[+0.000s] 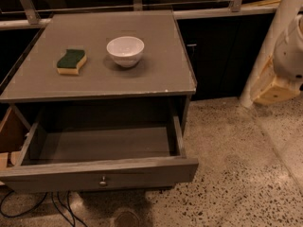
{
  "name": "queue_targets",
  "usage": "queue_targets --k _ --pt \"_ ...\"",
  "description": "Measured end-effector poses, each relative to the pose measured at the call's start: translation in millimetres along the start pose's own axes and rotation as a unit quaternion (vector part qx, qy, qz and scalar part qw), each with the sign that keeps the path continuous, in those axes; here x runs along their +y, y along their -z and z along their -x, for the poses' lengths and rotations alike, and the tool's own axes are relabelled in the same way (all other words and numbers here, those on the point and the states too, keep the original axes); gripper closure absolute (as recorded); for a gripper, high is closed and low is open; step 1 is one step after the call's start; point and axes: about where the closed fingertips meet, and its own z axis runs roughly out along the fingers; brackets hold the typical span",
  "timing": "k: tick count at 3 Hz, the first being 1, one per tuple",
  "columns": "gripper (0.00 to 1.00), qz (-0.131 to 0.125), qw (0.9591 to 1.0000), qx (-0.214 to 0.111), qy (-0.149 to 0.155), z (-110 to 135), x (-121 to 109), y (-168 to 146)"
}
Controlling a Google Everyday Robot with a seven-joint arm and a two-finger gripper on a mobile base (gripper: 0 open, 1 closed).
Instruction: Close top drawer
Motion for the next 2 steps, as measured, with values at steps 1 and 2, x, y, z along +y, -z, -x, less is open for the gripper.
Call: queue_targets --k 1,2 --pt "1.00 0.020 0.9996 0.020 -0.001 -23.7 28.0 -54.3" --pt "1.00 0.039 0.9987 0.033 0.009 -30.2 41.6 -87.2"
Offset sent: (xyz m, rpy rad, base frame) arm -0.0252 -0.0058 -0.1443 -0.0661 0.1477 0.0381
